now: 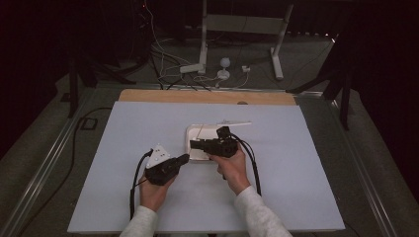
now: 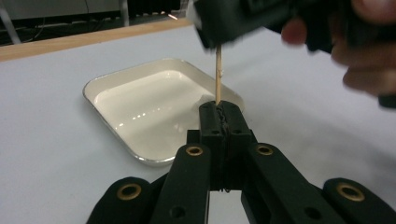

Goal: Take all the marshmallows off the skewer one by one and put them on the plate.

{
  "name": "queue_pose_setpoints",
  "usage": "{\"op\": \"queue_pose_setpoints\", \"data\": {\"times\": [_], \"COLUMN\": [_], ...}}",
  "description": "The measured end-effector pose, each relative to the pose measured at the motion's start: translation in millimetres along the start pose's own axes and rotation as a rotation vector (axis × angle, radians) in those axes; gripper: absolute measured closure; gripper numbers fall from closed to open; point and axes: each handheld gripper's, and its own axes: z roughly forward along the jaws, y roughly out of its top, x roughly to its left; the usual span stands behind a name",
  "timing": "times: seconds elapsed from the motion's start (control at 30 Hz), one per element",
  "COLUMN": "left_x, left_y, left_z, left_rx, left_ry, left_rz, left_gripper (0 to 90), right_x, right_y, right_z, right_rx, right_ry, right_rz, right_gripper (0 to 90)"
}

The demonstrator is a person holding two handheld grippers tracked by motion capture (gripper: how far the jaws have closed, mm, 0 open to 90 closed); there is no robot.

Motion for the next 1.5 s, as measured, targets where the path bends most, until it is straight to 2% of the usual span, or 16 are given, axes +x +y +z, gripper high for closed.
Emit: {"op": "queue_pose_setpoints", "data": {"times": [0.07, 0.1, 0.23, 0.47, 0.53, 0.57, 0.6, 0.63, 0.67, 0.7, 0.73, 0.8, 0.9, 1.23, 1.37, 1.5], "left_x": [-0.7, -1.4, -1.6, -3.0, -4.8, -5.7, -6.0, -4.7, -1.5, 0.9, 2.8, 5.2, 4.5, 9.2, 11.1, 10.9], "left_y": [0.5, 0.7, 1.2, -0.1, 0.5, -0.1, -2.9, -5.9, -9.6, -9.6, -8.2, -6.4, -6.3, -5.5, -4.9, -4.0], "left_z": [0.0, 0.5, -1.1, -1.0, 0.2, 1.2, 2.7, 3.2, 2.1, 0.6, -1.2, -2.8, -3.1, -6.8, -7.6, -7.6], "left_rx": [-0.002, -0.002, -0.007, 0.005, 0.009, 0.028, 0.057, 0.076, 0.079, 0.071, 0.055, 0.029, 0.026, -0.001, -0.014, -0.014], "left_ry": [-0.003, -0.003, -0.004, -0.005, -0.006, 0.006, 0.028, 0.037, 0.040, 0.044, 0.046, 0.039, 0.042, 0.042, 0.029, 0.028], "left_rz": [0.003, 0.005, 0.019, 0.046, 0.057, 0.065, 0.083, 0.085, 0.062, 0.052, 0.039, 0.015, 0.013, -0.027, -0.054, -0.055], "left_gripper": [90.0, 90.0, 90.0, 90.0, 90.0, 90.0, 90.0, 90.0, 90.0, 90.0, 90.0, 90.0, 90.0, 90.0, 90.0, 90.0], "right_x": [-3.0, -2.1, -0.7, -6.3, -5.9, -5.5, -5.8, -8.5, -11.4, -13.6, -13.8, -12.5, -11.7, -22.0, -25.4, -29.4], "right_y": [4.0, 7.2, 13.1, 31.4, 35.5, 37.1, 38.7, 42.4, 46.1, 52.6, 57.0, 62.1, 63.7, 54.9, 49.8, 44.2], "right_z": [-5.1, -7.8, -12.3, -34.3, -38.9, -40.7, -44.7, -52.5, -60.1, -72.4, -81.1, -92.7, -97.7, -84.2, -76.2, -69.2], "right_rx": [-0.014, -0.008, -0.009, -0.075, -0.068, -0.070, -0.099, -0.147, -0.179, -0.206, -0.209, -0.183, -0.147, -0.105, -0.078, -0.057], "right_ry": [0.006, -0.007, -0.011, -0.029, -0.046, -0.049, -0.057, -0.048, -0.036, -0.051, -0.067, -0.089, -0.121, -0.142, -0.157, -0.169], "right_rz": [0.019, -0.003, -0.011, 0.013, -0.006, -0.010, -0.006, 0.024, 0.049, 0.043, 0.025, -0.008, -0.050, -0.041, -0.047, -0.047], "right_gripper": [79.1, 79.0, 79.1, 79.2, 79.2, 79.3, 80.0, 80.4, 80.7, 80.7, 80.7, 80.6, 80.5, 79.8, 79.4, 79.1]}}
